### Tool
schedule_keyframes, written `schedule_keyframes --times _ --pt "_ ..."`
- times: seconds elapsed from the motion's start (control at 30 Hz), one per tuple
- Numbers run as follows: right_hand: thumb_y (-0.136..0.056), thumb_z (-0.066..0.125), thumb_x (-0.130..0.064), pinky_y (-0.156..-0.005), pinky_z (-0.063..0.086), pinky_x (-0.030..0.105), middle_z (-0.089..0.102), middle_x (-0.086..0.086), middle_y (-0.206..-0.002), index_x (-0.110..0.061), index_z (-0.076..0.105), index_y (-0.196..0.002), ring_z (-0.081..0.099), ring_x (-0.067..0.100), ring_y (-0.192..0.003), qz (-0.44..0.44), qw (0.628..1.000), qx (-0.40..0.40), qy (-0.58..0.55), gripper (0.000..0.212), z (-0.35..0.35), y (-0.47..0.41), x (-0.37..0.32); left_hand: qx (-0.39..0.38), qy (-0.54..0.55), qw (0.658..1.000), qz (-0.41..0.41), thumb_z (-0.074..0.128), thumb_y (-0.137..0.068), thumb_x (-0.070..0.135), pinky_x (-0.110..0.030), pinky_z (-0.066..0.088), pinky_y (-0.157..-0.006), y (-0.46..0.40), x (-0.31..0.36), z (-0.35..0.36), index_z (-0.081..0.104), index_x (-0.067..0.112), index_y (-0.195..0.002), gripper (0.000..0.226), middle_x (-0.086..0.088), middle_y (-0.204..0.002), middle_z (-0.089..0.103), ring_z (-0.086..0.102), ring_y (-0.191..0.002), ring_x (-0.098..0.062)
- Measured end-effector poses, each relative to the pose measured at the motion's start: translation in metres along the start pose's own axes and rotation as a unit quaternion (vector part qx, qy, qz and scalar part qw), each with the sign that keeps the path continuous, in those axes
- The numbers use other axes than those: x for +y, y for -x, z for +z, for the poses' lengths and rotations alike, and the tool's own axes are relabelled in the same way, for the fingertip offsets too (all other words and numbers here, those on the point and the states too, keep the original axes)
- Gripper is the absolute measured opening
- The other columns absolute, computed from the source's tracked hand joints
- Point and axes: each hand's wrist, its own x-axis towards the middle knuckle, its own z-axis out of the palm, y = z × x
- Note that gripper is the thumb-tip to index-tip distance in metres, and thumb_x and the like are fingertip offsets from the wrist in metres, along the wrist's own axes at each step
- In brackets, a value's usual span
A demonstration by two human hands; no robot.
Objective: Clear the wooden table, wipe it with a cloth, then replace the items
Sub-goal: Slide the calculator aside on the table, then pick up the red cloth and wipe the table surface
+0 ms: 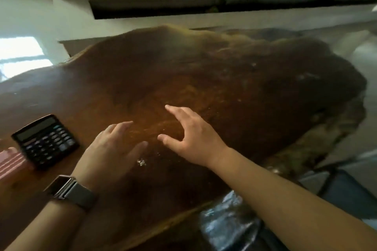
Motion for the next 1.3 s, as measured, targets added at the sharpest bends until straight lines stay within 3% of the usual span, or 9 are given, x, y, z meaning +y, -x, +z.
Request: schedule_keyframes --times 0.17,0.3,0.43,0.57,0.77,0.83,1.0,1.17,1.3 --pt "-0.089 0.054 -0.068 -0.098 0.034 0.022 0.039 -0.013 -0.152 -0.040 0.028 -0.151 0.037 0.007 -0.138 0.102 0.992 0.078 0.001 0.073 -0.086 0.090 0.081 -0.058 0.006 0.993 0.101 0.054 -0.080 0.069 -0.031 0.049 -0.091 -0.019 0.128 0.053 0.041 0.036 -0.139 0.069 0.006 -0.138 0.053 0.058 -0.116 -0.016" --pt "-0.088 0.053 -0.068 -0.103 0.039 0.025 0.038 -0.015 -0.153 -0.040 0.026 -0.151 0.037 0.006 -0.139 0.192 0.973 0.129 -0.003 0.074 -0.143 0.173 0.142 -0.109 0.007 0.980 0.167 0.051 -0.080 0.071 -0.031 0.049 -0.095 -0.024 0.235 0.105 0.039 0.035 -0.142 0.072 0.007 -0.140 0.051 0.055 -0.121 -0.013" --pt "-0.089 0.052 -0.068 -0.109 0.040 0.031 0.040 -0.013 -0.153 -0.038 0.027 -0.153 0.037 0.006 -0.139 0.279 0.943 0.183 0.003 0.074 -0.194 0.257 0.196 -0.163 0.016 0.958 0.236 0.050 -0.080 0.072 -0.025 0.046 -0.087 -0.018 0.333 0.165 0.039 0.036 -0.141 0.071 0.010 -0.137 0.053 0.053 -0.108 -0.003" --pt "-0.089 0.051 -0.070 -0.107 0.038 0.028 0.041 -0.014 -0.152 -0.038 0.031 -0.152 0.039 0.005 -0.138 0.354 0.906 0.233 0.001 0.073 -0.235 0.340 0.241 -0.223 0.035 0.926 0.302 0.052 -0.083 0.068 -0.024 0.041 -0.085 0.002 0.414 0.222 0.044 0.033 -0.139 0.067 0.010 -0.131 0.055 0.053 -0.116 -0.007" --pt "-0.092 0.049 -0.066 -0.091 0.044 0.025 0.045 -0.014 -0.149 -0.038 0.037 -0.148 0.054 0.006 -0.120 0.477 0.835 0.273 0.021 0.064 -0.268 0.470 0.299 -0.287 0.036 0.880 0.376 0.053 -0.085 0.063 -0.034 0.043 -0.102 0.055 0.531 0.310 0.044 0.032 -0.139 0.063 0.011 -0.134 0.054 0.048 -0.126 -0.012" --pt "-0.095 0.053 -0.058 -0.092 0.047 0.030 0.048 -0.010 -0.147 -0.034 0.042 -0.147 0.059 0.012 -0.115 0.513 0.813 0.275 0.028 0.058 -0.269 0.505 0.315 -0.290 0.029 0.870 0.398 0.054 -0.086 0.060 -0.034 0.042 -0.103 0.075 0.562 0.340 0.047 0.030 -0.138 0.060 0.009 -0.132 0.057 0.047 -0.126 -0.015" --pt "-0.100 0.056 -0.035 -0.108 0.042 0.039 0.054 0.004 -0.144 -0.020 0.048 -0.146 0.050 0.023 -0.131 0.585 0.780 0.219 0.022 0.049 -0.259 0.567 0.353 -0.290 -0.073 0.826 0.478 0.048 -0.089 0.057 -0.043 0.038 -0.101 0.106 0.611 0.410 0.048 0.026 -0.136 0.057 0.002 -0.131 0.060 0.044 -0.126 -0.025" --pt "-0.098 0.062 -0.027 -0.110 0.041 0.044 0.050 0.008 -0.150 -0.016 0.040 -0.152 0.048 0.027 -0.136 0.620 0.766 0.164 -0.040 0.060 -0.247 0.597 0.385 -0.291 -0.139 0.782 0.533 0.049 -0.089 0.054 -0.043 0.038 -0.093 0.126 0.634 0.455 0.053 0.020 -0.126 0.050 -0.003 -0.120 0.064 0.046 -0.117 -0.028" --pt "-0.090 0.074 -0.030 -0.101 0.049 0.044 0.058 0.008 -0.141 -0.018 0.042 -0.149 0.057 0.027 -0.126 0.648 0.731 0.192 -0.093 0.068 -0.236 0.603 0.405 -0.293 -0.179 0.778 0.526 0.056 -0.088 0.049 -0.042 0.041 -0.091 0.134 0.639 0.471 0.055 0.016 -0.120 0.046 -0.006 -0.119 0.061 0.046 -0.115 -0.029"
